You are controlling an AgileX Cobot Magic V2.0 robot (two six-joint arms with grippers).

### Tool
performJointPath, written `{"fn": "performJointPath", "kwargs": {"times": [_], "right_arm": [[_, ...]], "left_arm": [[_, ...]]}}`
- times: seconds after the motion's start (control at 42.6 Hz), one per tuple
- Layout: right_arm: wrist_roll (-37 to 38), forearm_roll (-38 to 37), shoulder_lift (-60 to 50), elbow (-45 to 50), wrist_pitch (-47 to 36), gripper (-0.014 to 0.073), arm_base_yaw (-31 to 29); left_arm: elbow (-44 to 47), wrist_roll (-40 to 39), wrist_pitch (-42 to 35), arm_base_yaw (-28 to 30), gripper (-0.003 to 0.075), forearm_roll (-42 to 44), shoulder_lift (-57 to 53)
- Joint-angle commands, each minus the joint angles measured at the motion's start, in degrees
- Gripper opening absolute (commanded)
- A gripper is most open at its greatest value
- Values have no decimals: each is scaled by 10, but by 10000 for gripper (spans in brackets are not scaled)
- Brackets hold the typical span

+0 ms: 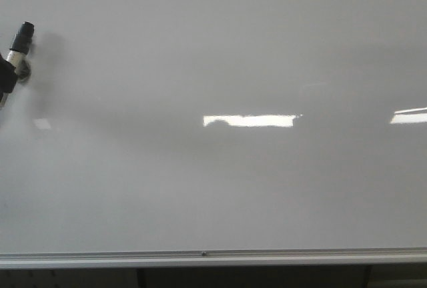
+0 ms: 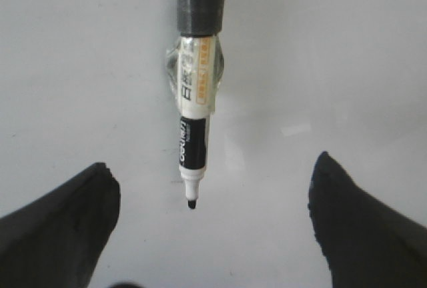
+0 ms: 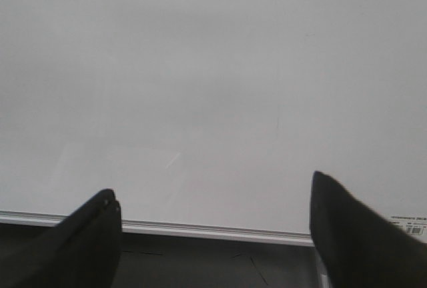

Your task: Write number 2 on whiteboard

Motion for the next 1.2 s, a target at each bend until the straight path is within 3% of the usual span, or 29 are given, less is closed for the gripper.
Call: {"fn": "performJointPath", "kwargs": {"times": [0.0,0.281,0.914,1.055,1.172], "right_arm": [[0,-4,7,-15,-43,598,-5],[0,-4,7,-15,-43,598,-5],[0,-4,7,-15,-43,598,-5],[0,-4,7,-15,-43,598,-5],[0,-4,7,-15,-43,598,-5]], "left_arm": [[-21,-7,-84,2,564,11,12],[-21,-7,-162,2,564,11,67],[-56,-7,-192,29,562,10,136],[-71,-7,-179,29,474,10,151],[-75,-6,-161,29,329,10,155]]}}
